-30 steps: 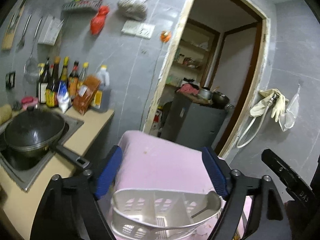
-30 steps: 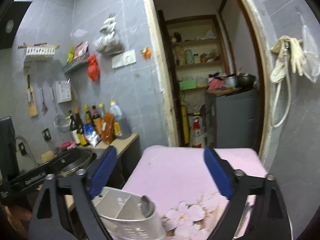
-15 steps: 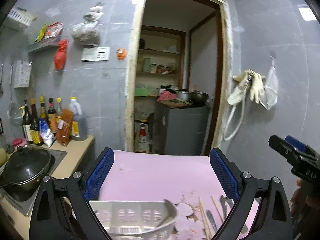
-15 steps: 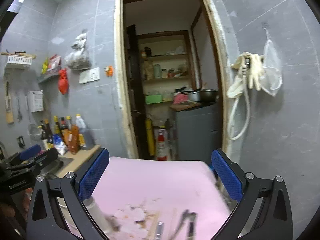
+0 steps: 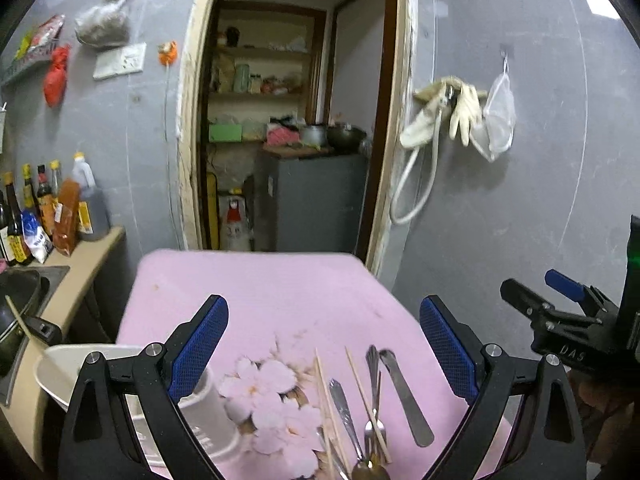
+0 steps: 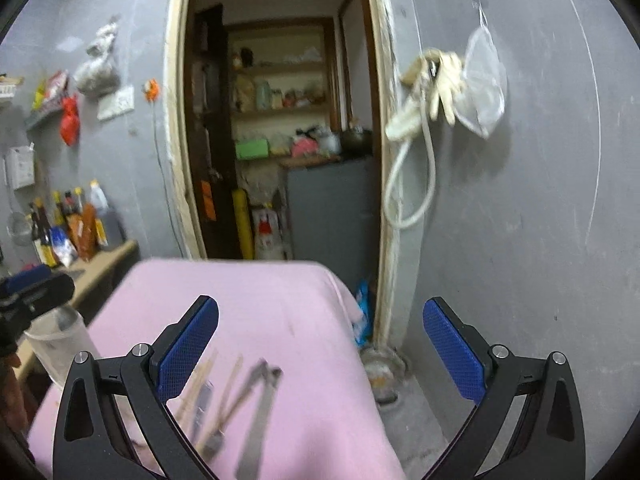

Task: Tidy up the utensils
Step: 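Grasp another chopstick with the left gripper while the right gripper grasps a knife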

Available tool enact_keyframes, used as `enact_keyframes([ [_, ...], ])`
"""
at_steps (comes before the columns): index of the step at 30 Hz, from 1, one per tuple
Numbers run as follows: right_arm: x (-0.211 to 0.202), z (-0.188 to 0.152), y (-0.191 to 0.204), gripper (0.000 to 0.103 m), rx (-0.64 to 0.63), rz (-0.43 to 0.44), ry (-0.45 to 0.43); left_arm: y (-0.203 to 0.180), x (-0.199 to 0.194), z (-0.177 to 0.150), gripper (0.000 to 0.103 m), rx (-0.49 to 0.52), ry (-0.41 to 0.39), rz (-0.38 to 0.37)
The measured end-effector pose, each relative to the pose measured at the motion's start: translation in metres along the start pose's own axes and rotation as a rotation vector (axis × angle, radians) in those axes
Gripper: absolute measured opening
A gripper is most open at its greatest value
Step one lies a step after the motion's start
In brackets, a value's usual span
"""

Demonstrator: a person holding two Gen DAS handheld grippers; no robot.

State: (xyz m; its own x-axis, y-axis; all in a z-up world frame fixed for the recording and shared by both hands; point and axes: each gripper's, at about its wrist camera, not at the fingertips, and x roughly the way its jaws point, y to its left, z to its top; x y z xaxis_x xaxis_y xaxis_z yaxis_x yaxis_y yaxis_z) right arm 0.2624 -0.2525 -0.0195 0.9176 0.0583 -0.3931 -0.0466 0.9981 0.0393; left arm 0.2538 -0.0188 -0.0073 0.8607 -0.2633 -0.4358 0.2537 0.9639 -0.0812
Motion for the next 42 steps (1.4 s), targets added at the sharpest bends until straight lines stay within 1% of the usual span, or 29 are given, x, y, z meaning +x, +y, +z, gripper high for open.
enact_keyframes([
  [2,0.010,-0.009,-0.007,0.103,0.011,0.002,0.049,-0.005,0.015,-0.005,0.094,0.005,0.040,0.010],
  [5,0.020,-0.021,-0.015,0.103,0.024,0.011,0.100,-0.009,0.034,-0.017,0.093,-0.012,0.100,0.000],
  [8,0.030,-0.034,-0.016,0.099,0.027,0.028,0.146,-0.011,0.052,-0.025,0.092,-0.031,0.150,-0.006],
  [10,0.038,-0.042,-0.015,0.094,0.028,0.046,0.173,-0.010,0.065,-0.031,0.088,-0.033,0.188,0.000],
  [11,0.041,-0.045,-0.014,0.092,0.025,0.051,0.185,-0.010,0.071,-0.034,0.083,-0.032,0.207,0.003],
  [12,0.045,-0.049,-0.011,0.085,0.019,0.056,0.204,-0.010,0.077,-0.037,0.077,-0.029,0.233,0.012],
  [13,0.050,-0.052,-0.008,0.079,0.015,0.060,0.225,-0.009,0.084,-0.041,0.073,-0.025,0.260,0.019],
  [15,0.059,-0.057,-0.004,0.071,0.018,0.078,0.256,-0.007,0.096,-0.049,0.058,-0.023,0.317,0.029],
  [16,0.062,-0.060,-0.001,0.067,0.017,0.087,0.270,-0.006,0.102,-0.053,0.055,-0.019,0.347,0.038],
  [17,0.065,-0.062,0.002,0.065,0.013,0.095,0.282,-0.004,0.110,-0.058,0.048,-0.015,0.384,0.042],
  [18,0.068,-0.064,0.005,0.058,0.006,0.103,0.296,-0.003,0.115,-0.063,0.043,-0.016,0.411,0.047],
  [19,0.070,-0.067,0.008,0.054,-0.003,0.109,0.313,0.000,0.118,-0.069,0.041,-0.018,0.432,0.053],
  [22,0.076,-0.074,0.018,0.050,-0.018,0.133,0.354,0.008,0.129,-0.082,0.035,-0.034,0.495,0.061],
  [24,0.080,-0.077,0.024,0.048,-0.031,0.142,0.378,0.013,0.137,-0.090,0.028,-0.041,0.539,0.060],
  [30,0.091,-0.088,0.040,0.047,-0.079,0.138,0.447,0.024,0.148,-0.103,0.027,-0.048,0.613,0.058],
  [34,0.094,-0.093,0.050,0.047,-0.141,0.109,0.473,0.020,0.154,-0.106,0.026,-0.031,0.631,0.069],
  [35,0.094,-0.094,0.051,0.046,-0.151,0.103,0.472,0.019,0.154,-0.107,0.024,-0.015,0.634,0.074],
  [37,0.092,-0.094,0.052,0.036,-0.162,0.100,0.475,0.019,0.153,-0.109,0.013,0.000,0.639,0.075],
  [38,0.091,-0.094,0.053,0.032,-0.166,0.104,0.473,0.017,0.152,-0.111,0.006,-0.005,0.645,0.071],
  [40,0.088,-0.093,0.052,0.017,-0.170,0.124,0.472,0.018,0.150,-0.113,0.004,-0.028,0.650,0.073],
  [42,0.085,-0.093,0.049,0.015,-0.168,0.129,0.474,0.018,0.149,-0.112,0.003,-0.053,0.648,0.083],
])
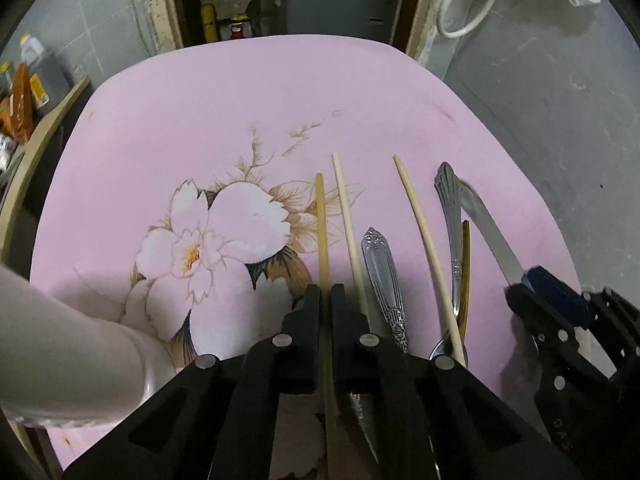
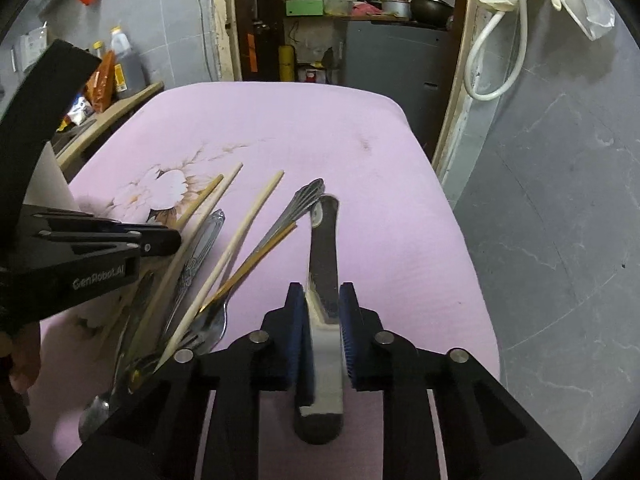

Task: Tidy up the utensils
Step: 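Grasp another chopstick with the left gripper while the right gripper grasps a knife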

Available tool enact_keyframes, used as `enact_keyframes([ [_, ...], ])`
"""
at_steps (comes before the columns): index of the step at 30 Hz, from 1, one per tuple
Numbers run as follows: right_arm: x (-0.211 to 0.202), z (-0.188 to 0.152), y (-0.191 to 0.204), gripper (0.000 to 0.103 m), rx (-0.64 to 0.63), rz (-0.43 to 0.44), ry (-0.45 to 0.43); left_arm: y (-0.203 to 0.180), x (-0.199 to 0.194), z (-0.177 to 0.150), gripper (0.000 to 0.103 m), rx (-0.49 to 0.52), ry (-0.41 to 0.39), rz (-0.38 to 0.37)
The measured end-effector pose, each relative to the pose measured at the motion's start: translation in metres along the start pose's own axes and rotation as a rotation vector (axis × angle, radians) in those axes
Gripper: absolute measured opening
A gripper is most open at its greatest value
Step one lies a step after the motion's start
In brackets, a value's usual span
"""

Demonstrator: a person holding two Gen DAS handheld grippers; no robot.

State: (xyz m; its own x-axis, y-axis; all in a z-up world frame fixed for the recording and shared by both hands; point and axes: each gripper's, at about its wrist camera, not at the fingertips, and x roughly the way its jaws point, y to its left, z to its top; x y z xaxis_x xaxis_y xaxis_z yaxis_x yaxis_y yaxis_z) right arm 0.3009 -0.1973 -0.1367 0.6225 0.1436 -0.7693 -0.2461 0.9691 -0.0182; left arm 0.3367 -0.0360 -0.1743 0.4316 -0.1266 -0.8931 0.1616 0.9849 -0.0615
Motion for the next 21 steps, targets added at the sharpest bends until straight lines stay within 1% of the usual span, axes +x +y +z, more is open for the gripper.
enact_keyframes([
  [3,-0.006,-0.004,-0.007,0.015,-0.001,-0.012,0.007,0.005,-0.007,-0.007,0.003,-0.083,-0.005,-0.013],
  [6,-0.014,-0.010,-0.018,0.015,0.003,-0.028,0.017,0.009,-0.017,-0.018,0.002,-0.139,0.001,-0.029],
  [8,-0.018,-0.015,-0.027,0.016,0.015,-0.006,0.025,0.009,-0.022,-0.025,0.002,-0.166,0.019,-0.051],
  [10,-0.018,-0.016,-0.032,0.016,0.008,0.016,0.031,0.009,-0.025,-0.029,0.003,-0.173,0.038,-0.062],
  [12,-0.016,-0.012,-0.030,0.017,-0.015,0.014,0.036,0.013,-0.027,-0.029,0.003,-0.187,0.058,-0.073],
  [17,0.003,0.007,-0.034,0.027,0.007,0.036,0.057,0.018,-0.022,-0.010,0.003,-0.161,0.116,-0.080],
  [21,0.025,0.025,-0.031,0.029,-0.012,0.026,0.108,0.019,-0.016,0.005,0.003,-0.132,0.148,-0.081],
])
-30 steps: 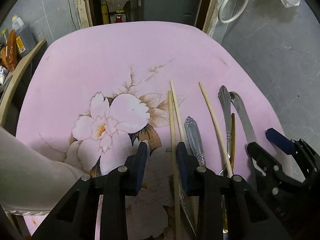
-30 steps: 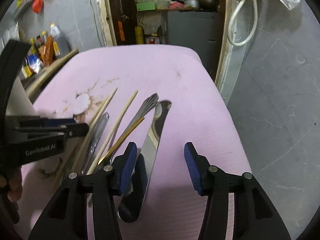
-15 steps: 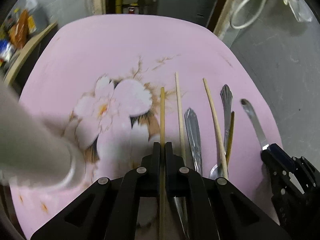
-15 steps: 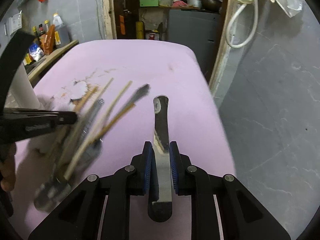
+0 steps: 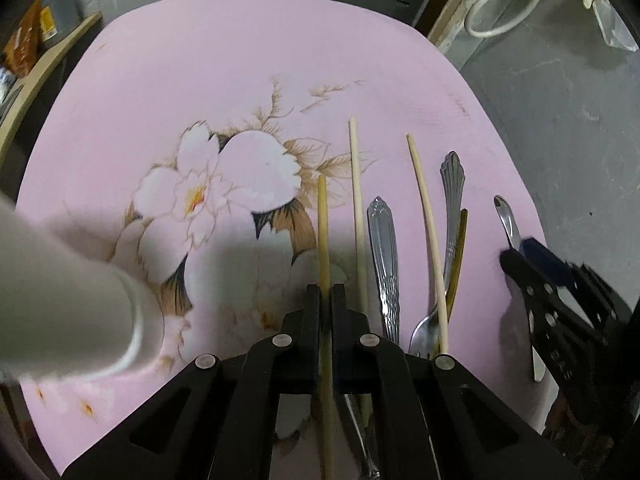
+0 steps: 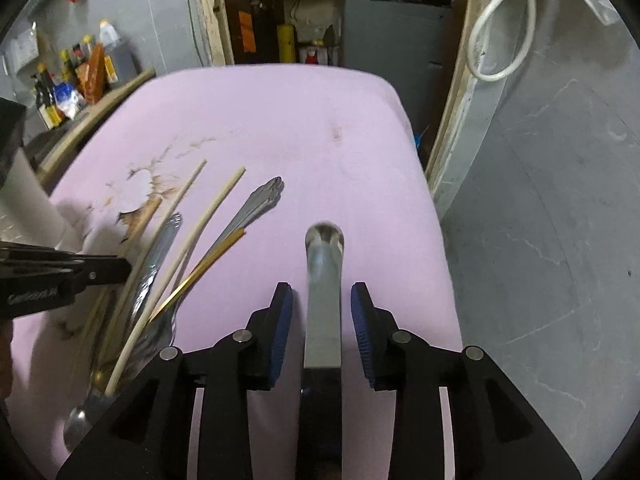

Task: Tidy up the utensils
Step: 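Grasp another chopstick with the left gripper while the right gripper grasps a knife, then carry the chopstick and knife to the white caddy and release them inside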

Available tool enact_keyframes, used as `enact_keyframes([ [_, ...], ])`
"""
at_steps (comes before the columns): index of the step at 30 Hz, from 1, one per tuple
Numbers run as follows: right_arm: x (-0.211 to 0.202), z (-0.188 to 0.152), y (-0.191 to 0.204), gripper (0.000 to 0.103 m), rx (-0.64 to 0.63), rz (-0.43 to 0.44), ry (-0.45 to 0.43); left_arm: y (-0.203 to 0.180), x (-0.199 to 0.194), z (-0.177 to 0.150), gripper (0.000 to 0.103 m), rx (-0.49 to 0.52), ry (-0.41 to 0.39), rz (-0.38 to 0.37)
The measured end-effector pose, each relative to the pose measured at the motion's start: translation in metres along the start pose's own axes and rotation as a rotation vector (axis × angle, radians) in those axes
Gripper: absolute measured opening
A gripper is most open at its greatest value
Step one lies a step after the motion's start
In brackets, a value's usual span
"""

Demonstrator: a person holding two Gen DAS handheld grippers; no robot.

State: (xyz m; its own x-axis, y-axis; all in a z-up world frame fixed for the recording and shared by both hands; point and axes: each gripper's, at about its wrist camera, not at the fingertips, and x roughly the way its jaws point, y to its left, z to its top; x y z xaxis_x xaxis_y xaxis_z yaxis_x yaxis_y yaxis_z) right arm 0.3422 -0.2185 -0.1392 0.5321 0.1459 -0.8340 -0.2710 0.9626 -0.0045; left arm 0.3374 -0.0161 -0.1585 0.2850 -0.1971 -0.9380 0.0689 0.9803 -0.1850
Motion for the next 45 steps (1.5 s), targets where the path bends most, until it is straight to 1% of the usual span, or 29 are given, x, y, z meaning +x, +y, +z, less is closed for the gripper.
enact_keyframes([
  [3,0.010,0.011,0.000,0.029,0.017,0.002,0.035,0.002,0.002,0.009,0.003,-0.025,0.018,-0.023],
  [5,0.011,0.013,-0.001,0.028,0.033,-0.001,0.049,0.007,0.000,0.009,0.003,-0.044,0.023,-0.036],
  [6,0.011,0.013,0.001,0.026,0.027,-0.005,0.050,0.007,0.000,0.007,0.003,-0.037,0.023,-0.034],
  [7,0.011,0.012,0.001,0.015,0.023,-0.005,0.046,0.006,-0.002,0.007,0.003,-0.024,0.020,-0.029],
  [9,0.008,0.010,-0.001,0.015,0.034,0.002,0.037,0.003,-0.005,0.005,0.003,-0.003,0.010,-0.017],
  [12,0.003,0.008,-0.003,0.015,0.048,0.016,0.016,0.005,-0.012,0.002,0.003,-0.017,-0.007,-0.041],
  [13,-0.002,0.006,-0.005,0.015,0.065,0.036,-0.008,0.007,-0.015,0.000,0.003,-0.025,-0.022,-0.052],
  [14,-0.006,0.005,-0.006,0.015,0.078,0.055,-0.035,-0.001,-0.014,-0.003,0.003,-0.031,-0.041,-0.060],
  [15,-0.013,0.002,-0.006,0.015,0.082,0.065,-0.065,0.000,-0.021,-0.007,0.003,-0.036,-0.070,-0.072],
  [17,-0.027,-0.004,-0.001,0.015,0.066,0.072,-0.126,0.002,-0.036,-0.014,0.003,-0.037,-0.136,-0.098],
  [19,-0.043,-0.012,0.005,0.015,0.049,0.081,-0.190,0.004,-0.055,-0.024,0.003,-0.034,-0.226,-0.126],
  [21,-0.054,-0.017,0.009,0.015,0.047,0.089,-0.238,0.003,-0.070,-0.032,0.003,-0.035,-0.294,-0.136],
  [24,-0.067,-0.022,0.012,0.015,0.050,0.093,-0.308,0.000,-0.085,-0.039,0.003,-0.037,-0.360,-0.132],
  [26,-0.072,-0.022,0.015,0.015,0.056,0.095,-0.338,-0.003,-0.094,-0.040,0.003,-0.036,-0.389,-0.132],
  [28,-0.077,-0.020,0.018,0.015,0.062,0.096,-0.368,-0.007,-0.094,-0.036,0.003,-0.028,-0.405,-0.131],
  [31,-0.080,-0.016,0.019,0.015,0.067,0.096,-0.393,-0.007,-0.095,-0.030,0.003,-0.014,-0.420,-0.131],
  [33,-0.082,-0.016,0.022,0.015,0.069,0.097,-0.411,-0.011,-0.100,-0.032,0.003,-0.011,-0.429,-0.131],
  [35,-0.085,-0.016,0.024,0.015,0.074,0.095,-0.427,-0.006,-0.101,-0.033,0.003,-0.008,-0.436,-0.131],
  [45,-0.106,-0.009,0.030,0.015,0.074,0.091,-0.513,-0.005,-0.124,-0.028,0.003,-0.025,-0.532,-0.156],
])
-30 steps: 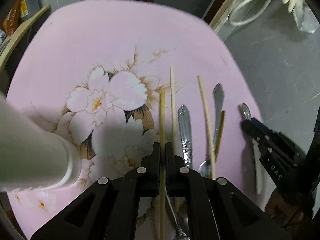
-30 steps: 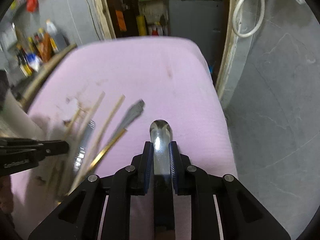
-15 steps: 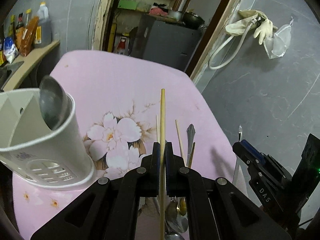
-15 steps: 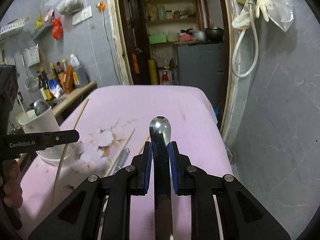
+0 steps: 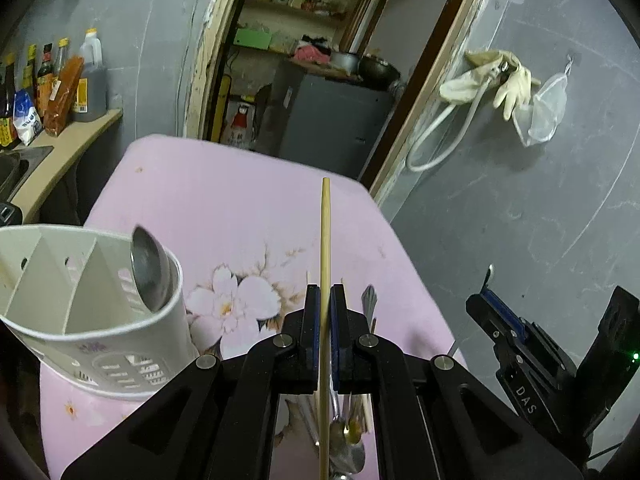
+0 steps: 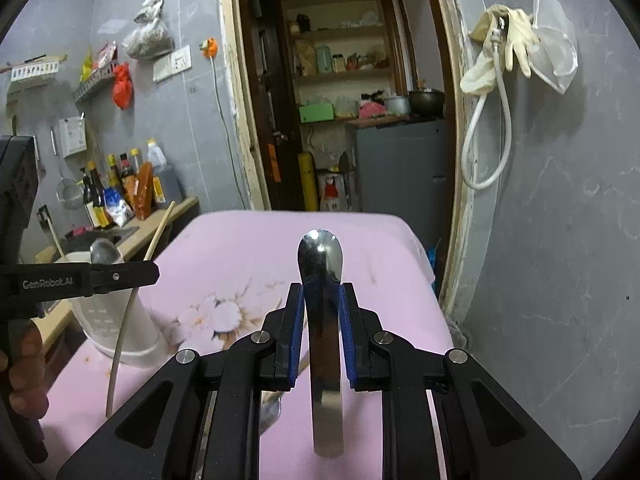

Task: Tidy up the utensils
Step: 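Carry the chopstick and knife to the white caddy and release them inside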

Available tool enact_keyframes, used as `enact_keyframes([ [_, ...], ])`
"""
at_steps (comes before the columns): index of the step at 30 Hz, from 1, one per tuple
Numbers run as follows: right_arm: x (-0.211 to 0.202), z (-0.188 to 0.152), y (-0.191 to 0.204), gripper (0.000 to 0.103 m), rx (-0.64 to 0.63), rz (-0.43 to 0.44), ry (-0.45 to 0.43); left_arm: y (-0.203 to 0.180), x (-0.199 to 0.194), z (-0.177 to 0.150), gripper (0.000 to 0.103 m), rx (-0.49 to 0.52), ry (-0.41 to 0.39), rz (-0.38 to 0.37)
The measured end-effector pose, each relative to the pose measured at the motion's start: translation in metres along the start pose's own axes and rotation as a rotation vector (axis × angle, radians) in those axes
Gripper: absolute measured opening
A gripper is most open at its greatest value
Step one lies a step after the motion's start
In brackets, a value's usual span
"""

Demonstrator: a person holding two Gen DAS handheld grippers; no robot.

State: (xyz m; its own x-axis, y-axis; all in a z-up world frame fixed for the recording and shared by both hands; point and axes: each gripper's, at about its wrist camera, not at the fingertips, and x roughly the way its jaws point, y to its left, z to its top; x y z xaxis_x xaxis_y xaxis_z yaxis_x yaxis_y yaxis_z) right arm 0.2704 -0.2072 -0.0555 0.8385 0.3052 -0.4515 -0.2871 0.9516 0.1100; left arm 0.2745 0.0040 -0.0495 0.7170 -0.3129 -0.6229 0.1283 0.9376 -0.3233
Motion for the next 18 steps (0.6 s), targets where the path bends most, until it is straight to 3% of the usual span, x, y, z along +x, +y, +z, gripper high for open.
enact_keyframes([
  [5,-0.002,0.013,0.003,0.015,-0.013,0.007,-0.036,0.000,-0.007,0.013,0.003,-0.015,-0.049,-0.015],
  [18,-0.014,0.055,0.028,0.015,-0.053,0.097,-0.109,0.034,-0.062,0.066,0.003,-0.110,-0.299,-0.031],
])
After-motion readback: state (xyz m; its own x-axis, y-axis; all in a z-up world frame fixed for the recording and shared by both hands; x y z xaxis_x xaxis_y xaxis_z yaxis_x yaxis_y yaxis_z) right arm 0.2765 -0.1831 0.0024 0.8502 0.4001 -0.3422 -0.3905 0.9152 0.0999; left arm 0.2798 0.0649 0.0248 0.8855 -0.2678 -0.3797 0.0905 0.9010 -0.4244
